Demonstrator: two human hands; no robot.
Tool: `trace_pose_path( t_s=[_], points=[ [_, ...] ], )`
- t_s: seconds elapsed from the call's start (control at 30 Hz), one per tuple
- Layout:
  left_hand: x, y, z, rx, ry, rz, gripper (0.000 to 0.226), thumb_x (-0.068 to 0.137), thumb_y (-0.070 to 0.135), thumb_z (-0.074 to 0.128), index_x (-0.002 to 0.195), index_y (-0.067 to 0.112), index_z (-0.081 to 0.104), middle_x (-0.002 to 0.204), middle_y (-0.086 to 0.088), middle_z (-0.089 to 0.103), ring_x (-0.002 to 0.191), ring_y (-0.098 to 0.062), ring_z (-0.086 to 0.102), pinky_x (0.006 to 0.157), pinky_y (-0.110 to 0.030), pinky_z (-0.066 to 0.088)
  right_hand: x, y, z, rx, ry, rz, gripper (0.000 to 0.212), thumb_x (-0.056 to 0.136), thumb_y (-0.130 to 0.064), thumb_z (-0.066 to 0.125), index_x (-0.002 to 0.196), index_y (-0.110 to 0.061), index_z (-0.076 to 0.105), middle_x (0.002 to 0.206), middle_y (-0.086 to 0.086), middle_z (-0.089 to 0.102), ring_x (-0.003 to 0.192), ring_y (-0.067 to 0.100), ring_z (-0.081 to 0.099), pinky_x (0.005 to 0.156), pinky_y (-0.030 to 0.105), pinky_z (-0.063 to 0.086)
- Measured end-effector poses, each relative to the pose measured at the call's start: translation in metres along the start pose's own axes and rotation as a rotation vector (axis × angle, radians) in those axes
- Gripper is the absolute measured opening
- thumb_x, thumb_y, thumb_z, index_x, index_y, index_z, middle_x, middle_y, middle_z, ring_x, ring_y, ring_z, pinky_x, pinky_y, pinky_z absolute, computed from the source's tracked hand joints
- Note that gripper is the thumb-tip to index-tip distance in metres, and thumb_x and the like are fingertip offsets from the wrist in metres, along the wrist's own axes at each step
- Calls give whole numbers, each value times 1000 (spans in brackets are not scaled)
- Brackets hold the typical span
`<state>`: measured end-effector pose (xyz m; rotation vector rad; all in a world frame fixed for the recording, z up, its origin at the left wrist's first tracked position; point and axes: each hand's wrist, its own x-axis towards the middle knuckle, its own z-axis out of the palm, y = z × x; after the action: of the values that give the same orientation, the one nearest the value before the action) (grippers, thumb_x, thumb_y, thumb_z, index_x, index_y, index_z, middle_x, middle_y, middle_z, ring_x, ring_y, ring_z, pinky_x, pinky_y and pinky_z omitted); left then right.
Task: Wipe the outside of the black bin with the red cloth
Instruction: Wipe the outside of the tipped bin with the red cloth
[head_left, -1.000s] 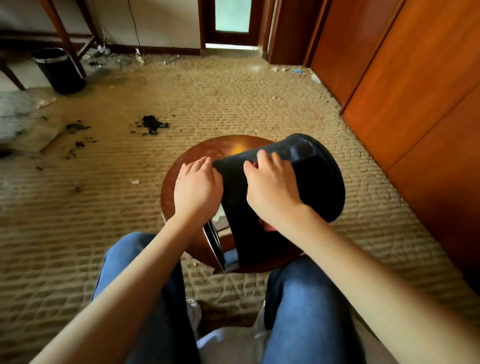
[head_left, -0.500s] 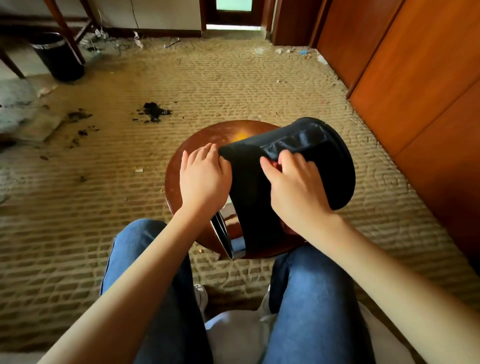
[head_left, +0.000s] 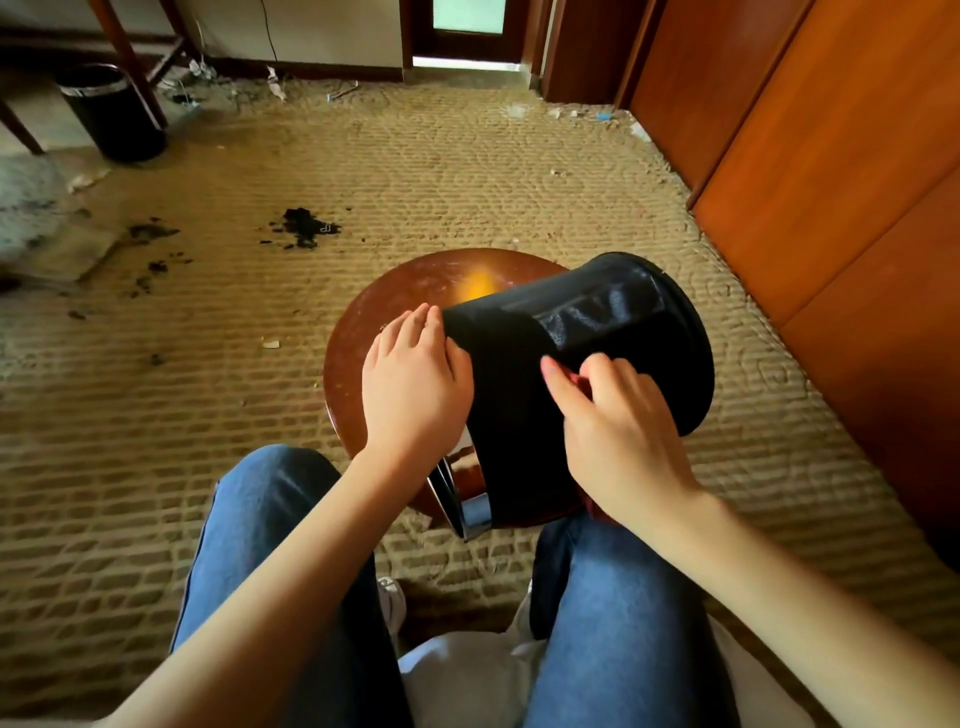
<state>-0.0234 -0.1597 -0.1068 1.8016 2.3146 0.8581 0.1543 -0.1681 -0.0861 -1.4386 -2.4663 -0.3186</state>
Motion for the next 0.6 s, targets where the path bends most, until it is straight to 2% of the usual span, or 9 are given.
trace_pose_path(
  t_s=[0.07, 0.13, 0.2, 0.27, 0.3, 0.37, 0.43, 0.5, 0.6],
  points=[
    [-5, 2, 1, 36, 27, 17, 59, 91, 32, 25, 135, 3, 51, 139, -13, 53, 134, -28, 41, 109, -40, 31, 24, -5, -5, -44, -16, 12, 42, 70, 1, 68, 112, -1, 67, 88, 19, 58, 76, 36, 56, 62, 37, 44],
    [-10, 3, 1, 61, 49, 38, 61, 90, 34, 23, 131, 2, 55, 135, -13, 56, 130, -29, 46, 104, -42, 37, 58, -16, -12, -94, -115, 22, 32, 79, -7, 60, 110, -6, 65, 102, 17, 55, 94, 36, 53, 73, 39, 42],
    [-12, 4, 0, 74, 50, 45, 63, 89, 35, 22, 131, 4, 56, 135, -12, 56, 131, -27, 46, 103, -41, 37, 88, -26, -15, -60, -198, 34, 29, 88, -14, 49, 113, -10, 62, 119, 14, 47, 112, 35, 43, 86, 40, 37],
    [-8, 3, -1, 61, 34, 25, 61, 89, 35, 22, 134, 7, 53, 139, -8, 53, 134, -23, 41, 106, -39, 33, 98, -27, -13, -50, -240, 48, 29, 89, -15, 46, 115, -10, 61, 123, 14, 44, 117, 35, 40, 90, 40, 35],
    [-5, 2, -1, 49, 22, 8, 60, 90, 34, 23, 136, 8, 52, 141, -6, 51, 135, -22, 39, 107, -37, 30, 93, -26, -12, -53, -218, 49, 29, 88, -13, 48, 113, -9, 62, 120, 16, 46, 114, 37, 43, 87, 40, 37],
    [1, -1, -2, 36, 9, -8, 56, 91, 32, 26, 138, 10, 50, 144, -4, 49, 137, -20, 36, 109, -36, 27, 66, -19, -7, -55, -115, 66, 30, 79, -4, 58, 108, -4, 65, 105, 20, 53, 96, 39, 52, 74, 41, 42],
    [5, -4, -2, 20, 6, -15, 51, 96, 31, 30, 139, 11, 49, 145, -3, 47, 138, -19, 34, 110, -36, 25, 30, -8, -4, -26, -26, 74, 41, 69, 2, 66, 111, 0, 67, 91, 21, 57, 77, 38, 56, 63, 39, 47],
    [5, -3, 0, 16, 6, -25, 53, 94, 32, 28, 138, 12, 49, 145, -2, 48, 137, -19, 34, 110, -36, 23, 1, 5, -1, 0, -38, 45, 48, 70, 4, 67, 117, 1, 64, 84, 19, 56, 69, 36, 54, 56, 38, 45],
    [-3, 0, 1, 39, 54, -18, 56, 90, 34, 28, 135, 12, 54, 140, -2, 53, 133, -20, 39, 106, -38, 23, 1, 16, -6, 24, -39, -17, 47, 69, 5, 68, 116, 2, 65, 81, 18, 55, 66, 35, 54, 53, 37, 45]
  ],
)
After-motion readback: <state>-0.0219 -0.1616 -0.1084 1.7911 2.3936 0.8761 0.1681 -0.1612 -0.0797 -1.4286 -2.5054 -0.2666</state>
